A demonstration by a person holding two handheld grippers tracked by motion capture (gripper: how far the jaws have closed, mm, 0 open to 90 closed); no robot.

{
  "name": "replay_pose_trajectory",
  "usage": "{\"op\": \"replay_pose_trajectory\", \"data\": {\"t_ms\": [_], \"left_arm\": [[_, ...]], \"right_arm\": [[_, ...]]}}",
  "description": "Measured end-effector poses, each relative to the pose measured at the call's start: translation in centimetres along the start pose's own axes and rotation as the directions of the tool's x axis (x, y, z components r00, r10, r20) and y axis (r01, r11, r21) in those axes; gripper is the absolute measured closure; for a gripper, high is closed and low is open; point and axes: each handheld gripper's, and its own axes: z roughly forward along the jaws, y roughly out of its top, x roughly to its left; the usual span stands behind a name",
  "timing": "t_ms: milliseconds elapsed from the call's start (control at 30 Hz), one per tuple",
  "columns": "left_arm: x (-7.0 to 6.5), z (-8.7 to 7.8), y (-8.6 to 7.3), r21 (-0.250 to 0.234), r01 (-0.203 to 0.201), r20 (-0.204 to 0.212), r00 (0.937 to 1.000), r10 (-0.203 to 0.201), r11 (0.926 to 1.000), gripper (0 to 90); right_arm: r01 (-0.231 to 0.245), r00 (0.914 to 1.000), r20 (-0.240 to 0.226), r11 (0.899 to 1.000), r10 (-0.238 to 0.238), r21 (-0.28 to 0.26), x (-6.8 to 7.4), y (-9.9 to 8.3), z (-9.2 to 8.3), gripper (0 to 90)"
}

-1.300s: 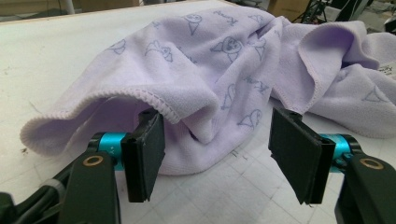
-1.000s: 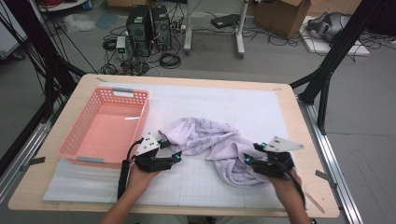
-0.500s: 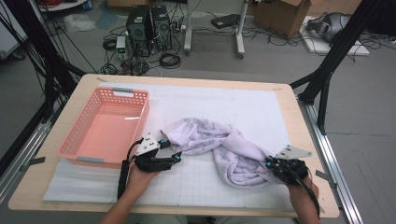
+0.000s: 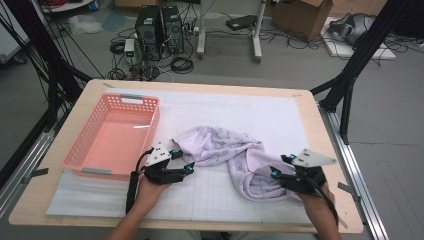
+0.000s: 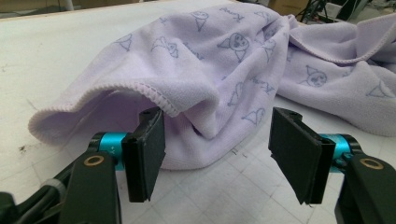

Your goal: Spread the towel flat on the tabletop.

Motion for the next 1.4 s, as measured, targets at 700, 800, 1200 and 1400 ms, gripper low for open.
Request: {"op": "replay_pose_trajectory", "data": {"t_ms": [700, 800, 1200, 1400], "left_arm": [[0.2, -0.2, 0.0, 0.000, 0.006, -0.008, 1.0000, -0.006, 1.0000, 40.6], [0.2, -0.2, 0.0, -0.002, 0.006, -0.010, 0.9999, -0.006, 1.0000, 40.6], [0.3, -0.2, 0.0, -0.006, 0.014, -0.006, 0.9999, -0.015, 0.9999, 40.6], [0.5, -0.4, 0.0, -0.013, 0.025, -0.002, 0.9997, -0.025, 0.9996, 40.8]], "right_arm": [[0.189, 0.9658, -0.203, 0.974, -0.162, 0.125, 2.5, 6.6, 13.8, 86.5], [0.119, 0.9826, -0.153, 0.989, -0.106, 0.082, 0.9, 7.6, 13.4, 86.7], [-0.037, 0.9992, 0.016, 0.999, 0.037, -0.029, -3.8, 12.1, 15.0, 87.3], [-0.109, 0.9717, 0.201, 0.990, 0.124, -0.086, -7.1, 13.0, 14.7, 87.7]]}}
